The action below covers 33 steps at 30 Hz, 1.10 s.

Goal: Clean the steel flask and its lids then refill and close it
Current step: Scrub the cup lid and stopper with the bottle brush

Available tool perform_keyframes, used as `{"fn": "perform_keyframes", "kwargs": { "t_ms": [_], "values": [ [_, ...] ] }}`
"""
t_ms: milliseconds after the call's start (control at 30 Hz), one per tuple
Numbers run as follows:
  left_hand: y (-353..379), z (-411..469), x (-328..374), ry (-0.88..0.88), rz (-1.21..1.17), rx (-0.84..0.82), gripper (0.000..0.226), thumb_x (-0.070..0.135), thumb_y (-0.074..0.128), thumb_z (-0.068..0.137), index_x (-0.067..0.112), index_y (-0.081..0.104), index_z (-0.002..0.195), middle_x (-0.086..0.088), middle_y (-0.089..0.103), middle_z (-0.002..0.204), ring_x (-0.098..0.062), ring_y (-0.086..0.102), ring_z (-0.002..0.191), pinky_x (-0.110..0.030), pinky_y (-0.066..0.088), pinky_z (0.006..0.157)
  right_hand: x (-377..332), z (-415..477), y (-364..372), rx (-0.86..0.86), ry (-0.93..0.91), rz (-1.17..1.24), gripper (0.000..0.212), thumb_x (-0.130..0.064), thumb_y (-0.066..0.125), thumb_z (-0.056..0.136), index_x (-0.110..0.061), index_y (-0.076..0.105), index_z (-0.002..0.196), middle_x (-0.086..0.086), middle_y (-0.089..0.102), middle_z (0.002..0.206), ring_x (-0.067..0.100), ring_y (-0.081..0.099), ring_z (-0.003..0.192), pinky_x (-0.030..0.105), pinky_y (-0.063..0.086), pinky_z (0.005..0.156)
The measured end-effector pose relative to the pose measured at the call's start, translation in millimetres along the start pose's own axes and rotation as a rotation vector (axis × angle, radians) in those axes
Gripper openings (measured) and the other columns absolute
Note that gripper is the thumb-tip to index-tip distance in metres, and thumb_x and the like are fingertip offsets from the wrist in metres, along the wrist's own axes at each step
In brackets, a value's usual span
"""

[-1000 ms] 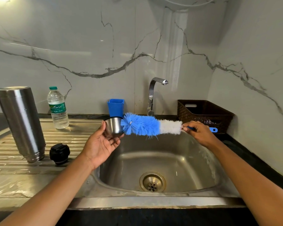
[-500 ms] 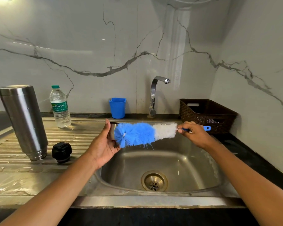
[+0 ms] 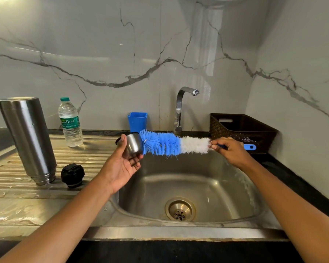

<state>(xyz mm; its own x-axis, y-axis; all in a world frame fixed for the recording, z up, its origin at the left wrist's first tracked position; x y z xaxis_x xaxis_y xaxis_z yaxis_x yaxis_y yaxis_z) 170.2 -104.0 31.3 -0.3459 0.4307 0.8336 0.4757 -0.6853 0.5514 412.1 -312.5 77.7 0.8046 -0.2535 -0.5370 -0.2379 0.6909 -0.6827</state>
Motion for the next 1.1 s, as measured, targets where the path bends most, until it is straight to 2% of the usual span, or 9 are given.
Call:
{"fn": "perform_keyframes", "kwargs": {
  "t_ms": [133, 267, 333, 400, 533, 667, 767, 900, 1100],
  "values": [
    [-2, 1, 0, -0.004, -0.063, 0.01, 0.093, 0.058, 0.091, 0.022, 0.019, 0.065, 0.102, -0.005, 0.066, 0.087, -0.016, 0.056, 0.079, -0.027, 0.044, 0.068, 13, -4, -11, 0.026, 0.041, 0.062, 0.02, -0.021, 0.062, 0.089, -0.041, 0.064, 0.088, -0.018, 0.064, 0.093, 0.02, 0.056, 0.1, 0.052, 0.037, 0.099],
    [-1, 2, 6, 0.031, -0.081, 0.01, 0.098, 0.056, 0.091, 0.026, 0.017, 0.062, 0.111, -0.005, 0.068, 0.094, -0.016, 0.059, 0.08, -0.026, 0.044, 0.068, 10, -5, -5, -0.012, 0.025, 0.168, 0.018, -0.017, 0.061, 0.09, -0.034, 0.067, 0.089, -0.014, 0.065, 0.097, 0.021, 0.057, 0.103, 0.045, 0.04, 0.101],
    [-2, 2, 8, 0.03, -0.106, 0.013, 0.084, 0.055, 0.085, 0.048, 0.017, 0.058, 0.117, -0.007, 0.063, 0.109, -0.018, 0.064, 0.084, -0.026, 0.045, 0.069, -1, -3, 4, -0.039, 0.006, 0.199, 0.016, -0.014, 0.06, 0.09, -0.028, 0.067, 0.09, -0.012, 0.064, 0.096, 0.022, 0.055, 0.102, 0.04, 0.04, 0.099],
    [-2, 1, 7, 0.018, -0.118, 0.009, 0.062, 0.049, 0.065, 0.071, 0.017, 0.056, 0.123, -0.007, 0.059, 0.117, -0.02, 0.067, 0.088, -0.027, 0.045, 0.073, -14, -1, 10, -0.052, -0.035, 0.201, 0.015, -0.013, 0.059, 0.091, -0.026, 0.067, 0.09, -0.01, 0.063, 0.095, 0.02, 0.055, 0.099, 0.035, 0.04, 0.094],
    [11, -5, 0, -0.019, -0.142, -0.049, 0.039, 0.046, 0.049, 0.086, 0.018, 0.064, 0.108, -0.006, 0.068, 0.102, -0.02, 0.062, 0.086, -0.029, 0.043, 0.076, -19, -1, 18, -0.088, -0.064, 0.174, 0.014, -0.014, 0.059, 0.091, -0.023, 0.067, 0.086, 0.003, 0.064, 0.091, 0.014, 0.054, 0.088, 0.032, 0.039, 0.087],
    [9, -5, 2, -0.018, -0.128, -0.037, 0.051, 0.054, 0.052, 0.079, 0.013, 0.063, 0.109, -0.012, 0.065, 0.104, -0.02, 0.058, 0.089, -0.025, 0.047, 0.069, 4, -5, 10, -0.077, 0.03, 0.204, 0.019, -0.017, 0.06, 0.091, -0.034, 0.067, 0.086, -0.004, 0.065, 0.096, 0.025, 0.057, 0.1, 0.042, 0.041, 0.097],
    [10, -5, 1, -0.012, -0.098, -0.041, 0.052, 0.055, 0.058, 0.072, 0.017, 0.065, 0.107, -0.006, 0.068, 0.096, -0.014, 0.06, 0.078, -0.023, 0.049, 0.064, -4, -4, 14, -0.09, 0.003, 0.197, 0.013, -0.017, 0.059, 0.091, -0.026, 0.068, 0.088, -0.007, 0.064, 0.094, 0.015, 0.056, 0.096, 0.034, 0.041, 0.094],
    [10, -4, 0, 0.001, -0.094, -0.038, 0.056, 0.057, 0.071, 0.061, 0.02, 0.066, 0.103, -0.001, 0.068, 0.091, -0.011, 0.061, 0.07, -0.026, 0.04, 0.069, -21, -2, 27, -0.123, -0.016, 0.2, 0.011, -0.015, 0.059, 0.091, -0.02, 0.068, 0.088, -0.009, 0.062, 0.091, 0.003, 0.056, 0.087, 0.024, 0.04, 0.087],
    [6, -4, 6, 0.011, -0.115, 0.012, 0.049, 0.047, 0.054, 0.079, 0.013, 0.06, 0.112, -0.009, 0.067, 0.097, -0.019, 0.06, 0.089, -0.025, 0.043, 0.071, 13, -6, 7, -0.063, 0.07, 0.178, 0.011, -0.025, 0.062, 0.089, -0.034, 0.069, 0.088, -0.011, 0.066, 0.101, 0.019, 0.059, 0.104, 0.043, 0.042, 0.1]
  ]
}}
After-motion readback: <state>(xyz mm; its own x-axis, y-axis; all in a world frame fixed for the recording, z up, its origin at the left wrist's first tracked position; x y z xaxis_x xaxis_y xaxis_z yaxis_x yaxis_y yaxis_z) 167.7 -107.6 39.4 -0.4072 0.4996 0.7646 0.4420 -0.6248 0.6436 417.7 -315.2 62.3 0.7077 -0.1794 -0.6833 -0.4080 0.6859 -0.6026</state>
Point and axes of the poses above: each hand's wrist, its own z-axis towards the middle knuckle, its own y-axis out of the palm, x = y × z, the point moved 10 cm from there along z, towards the middle knuckle
